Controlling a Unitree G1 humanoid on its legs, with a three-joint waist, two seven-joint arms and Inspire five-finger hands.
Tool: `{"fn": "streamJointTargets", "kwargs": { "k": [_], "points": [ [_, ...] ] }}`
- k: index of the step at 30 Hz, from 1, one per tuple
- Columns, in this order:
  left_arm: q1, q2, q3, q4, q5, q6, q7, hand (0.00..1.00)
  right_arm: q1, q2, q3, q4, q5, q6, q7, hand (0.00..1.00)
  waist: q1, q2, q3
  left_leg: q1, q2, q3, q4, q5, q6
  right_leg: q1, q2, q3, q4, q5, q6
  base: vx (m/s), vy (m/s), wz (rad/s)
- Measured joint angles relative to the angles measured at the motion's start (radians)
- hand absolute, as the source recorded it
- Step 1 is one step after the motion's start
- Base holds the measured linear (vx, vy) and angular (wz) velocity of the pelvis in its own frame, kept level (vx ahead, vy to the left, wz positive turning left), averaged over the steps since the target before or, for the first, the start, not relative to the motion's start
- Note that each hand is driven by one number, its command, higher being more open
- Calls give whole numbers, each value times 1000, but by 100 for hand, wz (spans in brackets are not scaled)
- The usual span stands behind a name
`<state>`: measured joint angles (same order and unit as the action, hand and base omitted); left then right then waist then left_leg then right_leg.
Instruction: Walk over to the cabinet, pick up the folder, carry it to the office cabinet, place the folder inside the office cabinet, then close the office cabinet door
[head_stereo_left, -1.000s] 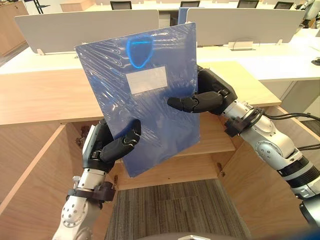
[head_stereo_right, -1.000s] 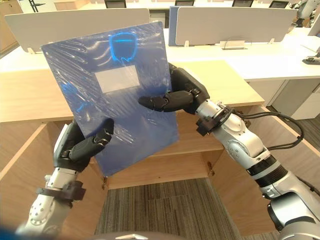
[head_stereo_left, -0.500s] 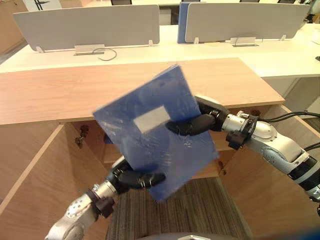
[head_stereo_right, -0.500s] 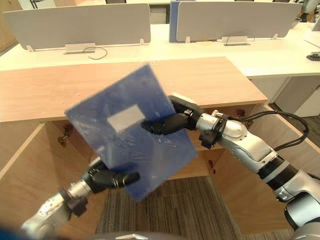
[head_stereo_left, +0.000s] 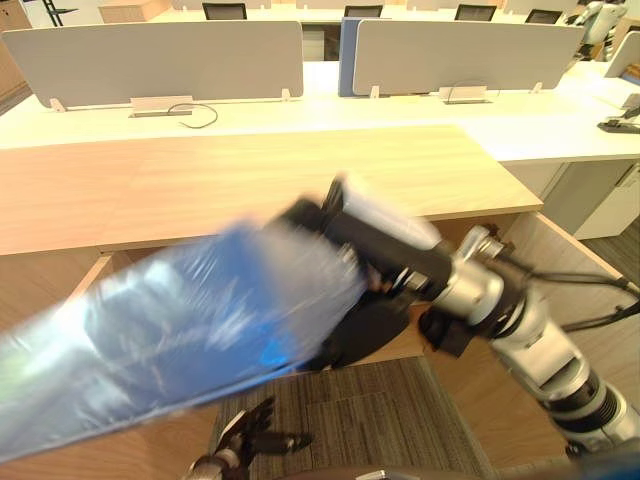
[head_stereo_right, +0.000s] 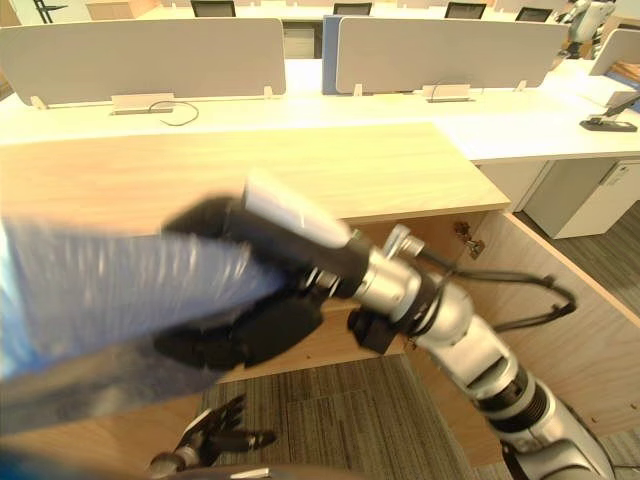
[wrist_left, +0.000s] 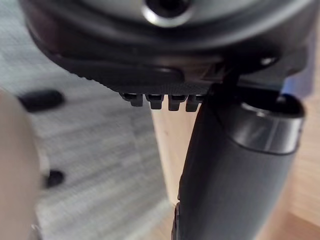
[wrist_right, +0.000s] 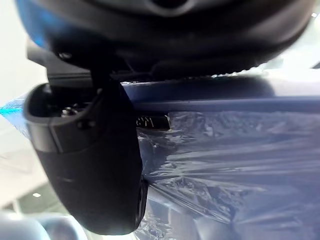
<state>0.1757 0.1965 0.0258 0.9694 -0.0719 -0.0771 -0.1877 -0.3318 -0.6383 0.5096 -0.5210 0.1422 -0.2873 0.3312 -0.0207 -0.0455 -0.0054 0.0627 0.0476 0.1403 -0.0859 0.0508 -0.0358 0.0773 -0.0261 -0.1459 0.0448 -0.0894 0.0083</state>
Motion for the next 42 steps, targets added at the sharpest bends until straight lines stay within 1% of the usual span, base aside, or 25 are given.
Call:
{"fn": "streamJointTargets", "kwargs": {
  "k": [3,7,10,13,16,19,20,21,22,23,24,25,26,27,29,30,32,33,34,35,36,37,38,39,42],
  "points": [
    [21,-13,120,101,0,6,102,100,44,-65,103,177,-150,39,6,0,7,-9,-2,1,1,7,0,0,0,-4,-2,10,-1,4,-1,-61,22,-9],
    [60,-26,206,129,-40,13,162,100,44,-184,147,318,-359,51,-5,0,14,-4,6,-2,-5,7,-1,1,1,-5,-7,13,-7,11,5,-34,38,-1],
    [77,-45,261,136,-39,13,175,100,44,-238,149,360,-420,51,-9,0,13,3,12,-9,-4,8,-1,1,2,-6,-5,14,-20,20,4,0,0,0],
    [72,-53,274,136,-33,13,178,100,39,-225,158,457,-420,39,-16,0,15,9,16,-11,-4,7,0,1,2,-4,2,13,-28,23,1,0,0,0],
    [64,-68,271,133,-36,13,180,100,24,-177,179,649,-431,43,-19,0,20,21,30,-14,-3,1,0,1,1,-5,5,9,-29,24,1,-17,-8,4],
    [52,-78,252,122,-42,13,185,100,22,-81,156,888,-457,101,-28,0,30,35,52,-23,-6,-12,0,3,2,-7,7,-3,-31,24,1,-22,-5,11],
    [50,-84,245,111,-45,13,189,100,23,-30,108,971,-449,128,-29,0,33,42,62,-28,-7,-15,0,5,3,-11,6,-7,-31,24,1,-19,12,9],
    [44,-93,232,101,-52,13,190,100,23,85,-40,1116,-423,168,-38,0,34,53,75,-43,-9,-19,0,8,6,-25,5,-10,-31,26,4,-17,12,8],
    [41,-97,232,96,-55,13,190,100,23,132,-115,1170,-384,196,-56,0,36,58,81,-48,-10,-21,0,10,7,-29,4,-12,-31,28,4,-2,13,8],
    [40,-108,232,86,-90,15,187,100,23,203,-227,1246,-196,257,-115,0,40,67,93,-49,-12,-23,0,11,8,-29,3,-14,-31,28,5,10,10,5],
    [42,-113,232,85,-103,16,186,100,23,233,-276,1269,-106,280,-142,0,41,71,96,-49,-13,-26,0,11,9,-28,2,-14,-31,28,5,38,15,3],
    [45,-123,233,85,-136,22,185,100,22,278,-328,1277,49,308,-186,0,41,76,103,-50,-14,-33,0,11,9,-26,0,-14,-31,29,6,39,10,1],
    [44,-124,234,84,-171,27,181,100,21,293,-333,1277,200,315,-220,0,41,76,110,-50,-14,-39,0,10,9,-25,0,-14,-30,29,6,38,9,0],
    [45,-124,235,75,-222,41,179,100,9,328,-336,1277,412,319,-251,0,45,74,129,-53,-12,-40,9,6,12,-31,-1,-12,-17,29,7,4,12,-5],
    [42,-128,235,62,-261,46,180,100,-24,368,-337,1277,552,321,-280,0,49,78,156,-90,-1,-38,69,-24,18,-78,-4,1,49,22,17,-58,34,-25],
    [41,-139,235,33,-282,46,181,100,-63,406,-340,1277,666,321,-300,0,72,87,187,-126,18,-20,138,-60,21,-139,-2,18,144,14,29,-86,33,-38],
    [33,-148,235,14,-290,45,182,100,-98,443,-342,1276,741,322,-319,0,84,100,216,-151,43,-8,208,-91,26,-175,-3,7,219,11,31,-87,15,-34],
    [27,-150,234,5,-290,45,183,100,-108,465,-341,1267,807,323,-329,0,95,109,233,-154,54,-3,249,-110,31,-191,-35,-45,298,-37,-21,-97,27,-17],
    [27,-152,234,4,-290,45,184,100,-107,476,-343,1259,827,323,-333,0,100,111,234,-157,52,-3,267,-118,29,-199,-66,-75,335,-51,-30,-96,47,2],
    [27,-154,235,-1,-290,46,188,100,-108,488,-344,1241,857,322,-340,0,106,115,238,-169,52,-12,309,-139,26,-202,-126,-102,362,-50,-29,-57,27,13],
    [27,-148,236,-8,-290,46,191,100,-108,493,-344,1215,881,322,-342,0,119,110,243,-193,54,-19,358,-162,17,-202,-172,-96,335,-33,-16,-58,-14,13],
    [27,-142,238,-10,-290,46,191,100,-108,495,-344,1202,886,322,-342,0,125,102,247,-209,54,-22,381,-175,9,-201,-189,-92,308,-10,-5,-84,-116,21],
    [26,-130,252,-13,-290,46,191,100,-107,497,-344,1181,889,322,-342,0,123,90,250,-246,58,-47,432,-195,-12,-192,-191,-69,267,-14,65,-75,-201,20],
    [24,-129,267,-9,-289,46,196,100,-107,494,-347,1171,889,322,-342,0,127,84,254,-270,64,-57,448,-199,-27,-186,-178,-81,229,-30,106,-71,-213,22],
    [32,-138,299,-5,-289,48,209,100,-74,484,-386,1167,889,317,-358,0,125,81,266,-276,89,-87,417,-174,-47,-184,-142,-106,203,-20,102,-15,-159,11]
  ]
}}
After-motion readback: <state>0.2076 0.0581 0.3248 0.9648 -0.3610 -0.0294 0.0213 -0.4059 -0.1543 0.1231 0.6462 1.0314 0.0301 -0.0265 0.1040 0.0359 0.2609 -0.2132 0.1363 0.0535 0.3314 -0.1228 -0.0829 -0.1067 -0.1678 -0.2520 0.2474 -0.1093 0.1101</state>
